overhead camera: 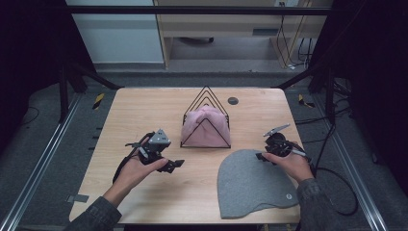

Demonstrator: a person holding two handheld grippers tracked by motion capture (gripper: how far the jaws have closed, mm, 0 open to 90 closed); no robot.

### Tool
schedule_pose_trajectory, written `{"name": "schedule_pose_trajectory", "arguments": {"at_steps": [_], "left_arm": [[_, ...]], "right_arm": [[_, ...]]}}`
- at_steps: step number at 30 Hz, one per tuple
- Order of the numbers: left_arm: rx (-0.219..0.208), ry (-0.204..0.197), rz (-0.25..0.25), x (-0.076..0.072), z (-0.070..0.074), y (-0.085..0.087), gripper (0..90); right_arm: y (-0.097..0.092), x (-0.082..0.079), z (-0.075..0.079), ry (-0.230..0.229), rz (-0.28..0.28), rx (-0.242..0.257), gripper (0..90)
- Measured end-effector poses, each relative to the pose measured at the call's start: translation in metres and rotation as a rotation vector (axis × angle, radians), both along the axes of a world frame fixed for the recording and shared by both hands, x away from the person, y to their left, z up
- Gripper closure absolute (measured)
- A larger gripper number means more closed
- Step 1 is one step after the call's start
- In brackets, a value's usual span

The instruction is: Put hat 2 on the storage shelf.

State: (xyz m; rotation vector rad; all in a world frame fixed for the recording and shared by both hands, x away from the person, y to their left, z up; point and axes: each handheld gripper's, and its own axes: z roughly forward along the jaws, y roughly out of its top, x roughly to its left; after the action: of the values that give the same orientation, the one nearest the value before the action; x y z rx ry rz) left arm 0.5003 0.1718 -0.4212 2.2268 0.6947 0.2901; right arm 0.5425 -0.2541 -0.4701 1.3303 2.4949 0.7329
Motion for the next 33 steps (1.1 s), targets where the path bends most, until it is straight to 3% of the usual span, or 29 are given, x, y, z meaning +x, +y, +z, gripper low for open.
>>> {"name": "schedule_pose_trajectory", "arguments": {"at_steps": [19, 28, 29, 30, 33], "left_arm": [[0.000, 0.026, -0.004, -0.003, -0.010, 0.006, 10.0], [-0.001, 0.029, 0.004, -0.002, -0.012, 0.008, 10.0], [0.001, 0.030, 0.006, -0.002, -0.013, 0.008, 10.0], [-0.002, 0.034, 0.007, -0.002, -0.013, 0.009, 10.0], [-0.008, 0.041, 0.010, -0.002, -0.015, 0.009, 10.0]], "right_arm": [[0.005, 0.000, -0.005, 0.044, 0.036, -0.015, 41.7], [0.007, -0.003, -0.006, 0.035, 0.081, -0.036, 61.7], [0.007, -0.004, -0.006, 0.035, 0.082, -0.034, 64.7], [0.006, -0.004, -0.006, 0.040, 0.093, -0.025, 73.6], [0.006, -0.005, -0.006, 0.046, 0.099, -0.015, 79.6]]}}
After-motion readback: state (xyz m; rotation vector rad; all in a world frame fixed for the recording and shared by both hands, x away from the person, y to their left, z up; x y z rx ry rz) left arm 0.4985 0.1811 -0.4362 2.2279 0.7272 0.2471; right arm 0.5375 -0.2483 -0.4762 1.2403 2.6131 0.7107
